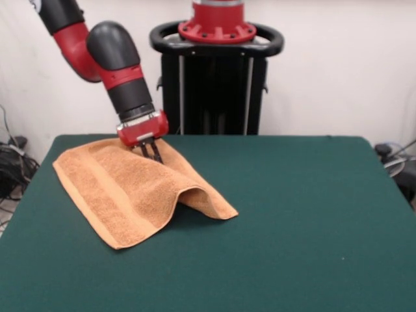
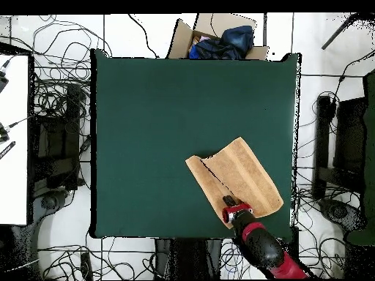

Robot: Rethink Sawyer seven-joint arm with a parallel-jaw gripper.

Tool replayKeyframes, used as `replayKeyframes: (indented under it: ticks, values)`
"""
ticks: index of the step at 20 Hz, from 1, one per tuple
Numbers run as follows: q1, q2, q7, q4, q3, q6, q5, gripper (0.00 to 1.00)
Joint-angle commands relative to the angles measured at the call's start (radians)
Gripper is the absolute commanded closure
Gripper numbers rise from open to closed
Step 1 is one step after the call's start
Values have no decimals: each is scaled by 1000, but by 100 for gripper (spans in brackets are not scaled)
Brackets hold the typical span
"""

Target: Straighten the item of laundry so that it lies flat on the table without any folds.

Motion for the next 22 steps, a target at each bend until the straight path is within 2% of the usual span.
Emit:
replayKeyframes:
  ticks: [1, 11, 22]
  values:
    - [3, 201, 119, -155, -102, 427, 140, 100]
    - [8, 213, 91, -148, -114, 499, 200, 100]
    - [-14, 233, 89, -129, -109, 501, 210, 100]
